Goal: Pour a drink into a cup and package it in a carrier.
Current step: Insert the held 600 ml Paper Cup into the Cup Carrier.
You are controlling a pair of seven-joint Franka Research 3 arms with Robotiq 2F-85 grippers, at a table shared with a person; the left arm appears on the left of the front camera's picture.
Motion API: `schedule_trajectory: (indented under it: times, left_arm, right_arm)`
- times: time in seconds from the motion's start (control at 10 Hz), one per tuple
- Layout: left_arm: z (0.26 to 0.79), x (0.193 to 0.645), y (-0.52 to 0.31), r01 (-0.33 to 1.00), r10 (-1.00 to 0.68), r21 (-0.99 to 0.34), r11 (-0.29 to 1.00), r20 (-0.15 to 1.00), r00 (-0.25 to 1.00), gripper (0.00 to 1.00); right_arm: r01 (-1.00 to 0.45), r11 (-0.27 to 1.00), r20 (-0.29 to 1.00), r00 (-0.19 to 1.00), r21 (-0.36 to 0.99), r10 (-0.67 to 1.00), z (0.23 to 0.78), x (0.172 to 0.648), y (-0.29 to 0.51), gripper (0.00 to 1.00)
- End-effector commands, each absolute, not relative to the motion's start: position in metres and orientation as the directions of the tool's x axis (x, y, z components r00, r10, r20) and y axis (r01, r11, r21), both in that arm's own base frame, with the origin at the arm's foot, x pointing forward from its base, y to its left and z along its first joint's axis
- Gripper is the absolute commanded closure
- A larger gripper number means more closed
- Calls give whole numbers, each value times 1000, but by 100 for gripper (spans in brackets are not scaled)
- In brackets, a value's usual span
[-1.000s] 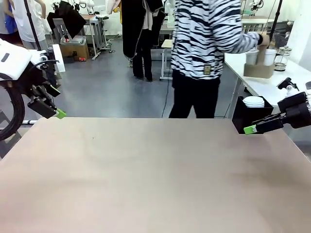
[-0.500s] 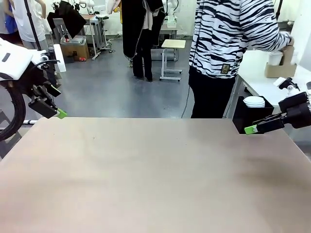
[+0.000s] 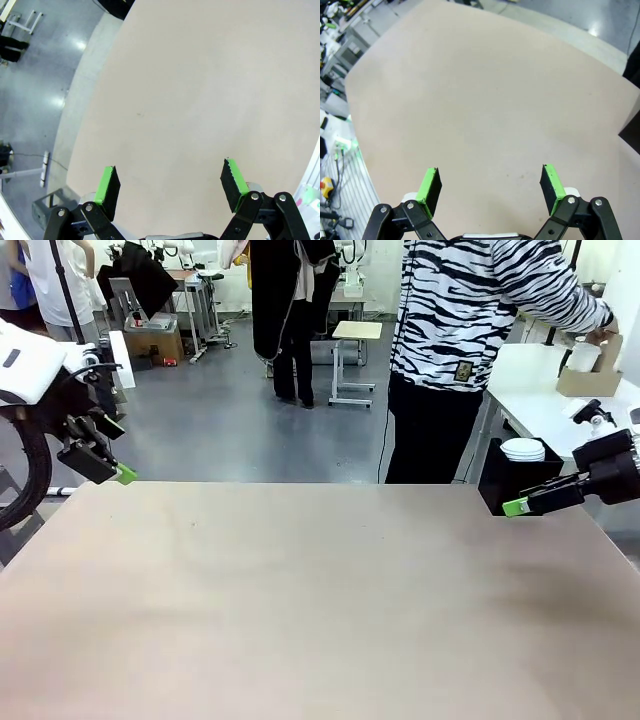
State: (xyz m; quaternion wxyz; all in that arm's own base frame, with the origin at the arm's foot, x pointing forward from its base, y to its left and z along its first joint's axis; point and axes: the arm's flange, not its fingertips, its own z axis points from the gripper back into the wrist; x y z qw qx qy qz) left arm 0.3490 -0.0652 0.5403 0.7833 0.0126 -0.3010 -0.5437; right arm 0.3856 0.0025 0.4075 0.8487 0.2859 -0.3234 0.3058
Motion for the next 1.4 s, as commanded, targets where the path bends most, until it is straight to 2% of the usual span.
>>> schedule_trajectory:
  times: [0.0,1.3]
  left_arm:
    - [541,348,-65,846,-856,340,411,463,230,0]
    - [541,348,-65,846,-856,340,411,463,230,0]
  right_arm:
    - [-712,650,737,585,266,339,404,387,2,0]
    - [-712,650,737,585,266,339,404,387,2,0]
